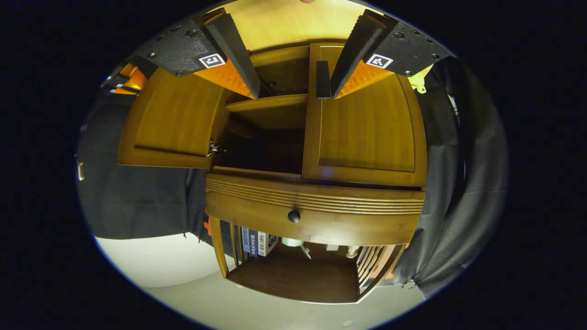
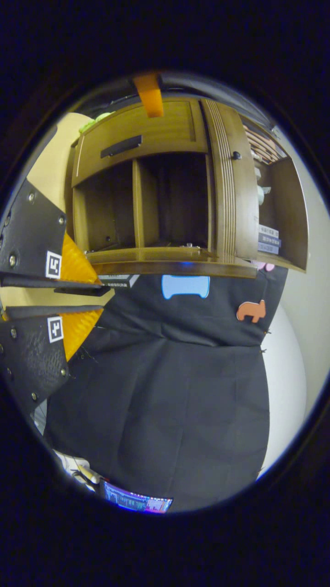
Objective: Open the right door of the double-door shoe cabinet with the right hand, and open the left door with the left hand.
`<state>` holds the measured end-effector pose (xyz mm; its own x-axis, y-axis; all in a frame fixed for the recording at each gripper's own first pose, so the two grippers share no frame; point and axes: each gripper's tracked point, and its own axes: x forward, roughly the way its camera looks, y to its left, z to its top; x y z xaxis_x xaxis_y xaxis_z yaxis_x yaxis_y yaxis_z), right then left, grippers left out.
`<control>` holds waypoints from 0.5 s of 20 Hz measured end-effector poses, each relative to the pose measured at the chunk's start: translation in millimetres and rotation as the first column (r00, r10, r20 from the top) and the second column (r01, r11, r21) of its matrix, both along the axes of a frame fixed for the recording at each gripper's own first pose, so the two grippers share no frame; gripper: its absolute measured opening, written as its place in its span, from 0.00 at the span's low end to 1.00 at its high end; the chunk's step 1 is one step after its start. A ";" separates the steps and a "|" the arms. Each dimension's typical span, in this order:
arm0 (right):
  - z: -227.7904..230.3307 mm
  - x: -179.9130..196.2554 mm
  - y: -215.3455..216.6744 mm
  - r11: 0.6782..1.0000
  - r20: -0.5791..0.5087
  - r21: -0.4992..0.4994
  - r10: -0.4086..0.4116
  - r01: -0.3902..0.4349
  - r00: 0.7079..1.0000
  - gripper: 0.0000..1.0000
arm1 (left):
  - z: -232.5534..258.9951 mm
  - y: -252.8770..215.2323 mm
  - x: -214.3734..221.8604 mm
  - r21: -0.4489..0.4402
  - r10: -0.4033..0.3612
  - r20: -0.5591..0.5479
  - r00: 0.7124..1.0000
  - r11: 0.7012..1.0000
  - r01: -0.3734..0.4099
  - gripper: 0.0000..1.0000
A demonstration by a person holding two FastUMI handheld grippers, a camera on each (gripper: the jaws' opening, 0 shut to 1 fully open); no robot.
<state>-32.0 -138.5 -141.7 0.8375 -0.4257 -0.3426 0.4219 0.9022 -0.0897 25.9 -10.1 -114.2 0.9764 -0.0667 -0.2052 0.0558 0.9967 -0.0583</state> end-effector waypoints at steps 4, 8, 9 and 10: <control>9.5 -0.4 -8.6 1.000 0.034 -0.012 0.001 -0.001 0.999 0.16 | -24.0 10.1 18.4 0.013 0.041 -0.033 0.999 0.999 -0.041 0.96; 16.0 6.9 2.5 1.000 0.060 -0.028 0.008 -0.006 0.998 0.18 | -43.0 25.9 45.3 0.047 0.081 -0.055 0.995 0.996 -0.079 0.94; 22.3 9.1 6.0 0.999 0.073 -0.032 0.013 -0.011 0.997 0.18 | -46.8 30.1 52.4 0.060 0.091 -0.060 0.994 0.994 -0.087 0.92; 29.3 10.5 8.3 0.999 0.085 -0.036 0.016 -0.013 0.996 0.18 | -51.8 34.2 57.6 0.071 0.099 -0.070 0.993 0.993 -0.094 0.91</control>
